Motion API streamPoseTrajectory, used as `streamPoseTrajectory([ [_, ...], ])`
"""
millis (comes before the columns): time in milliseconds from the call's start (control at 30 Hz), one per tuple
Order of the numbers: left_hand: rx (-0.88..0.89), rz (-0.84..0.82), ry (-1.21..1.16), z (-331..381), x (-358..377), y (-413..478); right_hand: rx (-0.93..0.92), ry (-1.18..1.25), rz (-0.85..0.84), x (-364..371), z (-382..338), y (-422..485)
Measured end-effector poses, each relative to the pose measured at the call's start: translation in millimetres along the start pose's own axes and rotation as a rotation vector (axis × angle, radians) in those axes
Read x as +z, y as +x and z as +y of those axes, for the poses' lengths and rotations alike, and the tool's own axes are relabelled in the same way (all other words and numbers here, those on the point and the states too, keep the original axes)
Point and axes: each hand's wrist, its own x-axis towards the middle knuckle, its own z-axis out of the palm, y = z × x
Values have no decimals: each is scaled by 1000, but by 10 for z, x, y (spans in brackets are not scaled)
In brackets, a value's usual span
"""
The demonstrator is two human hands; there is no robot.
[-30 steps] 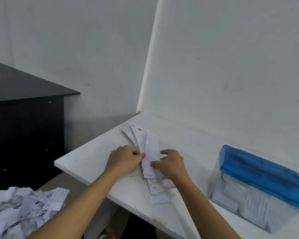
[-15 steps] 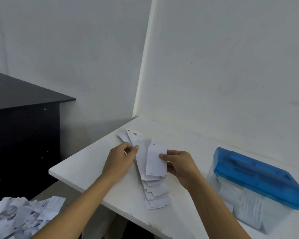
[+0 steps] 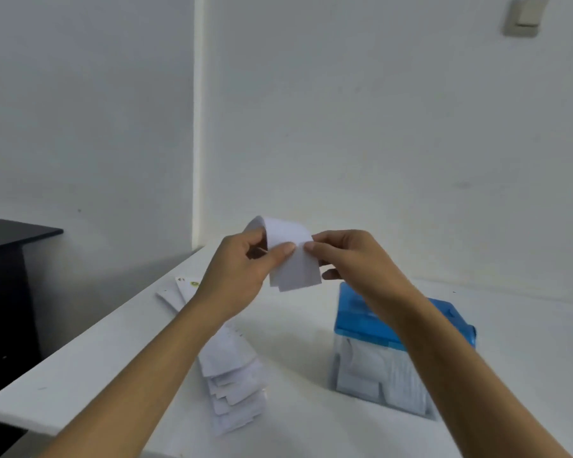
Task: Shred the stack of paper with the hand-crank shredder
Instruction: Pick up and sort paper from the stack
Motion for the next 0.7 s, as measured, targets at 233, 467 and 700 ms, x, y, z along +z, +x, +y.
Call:
streamPoseTrajectory([
  [233, 123, -181, 209, 172, 815, 326, -1, -301, 163, -823, 112, -215],
  [467, 47, -411, 338, -70, 1180, 458, 111, -458, 168, -1018, 578, -266],
  [700, 20, -426, 303, -88, 1180, 468, 82, -431, 173, -1033, 747, -296],
])
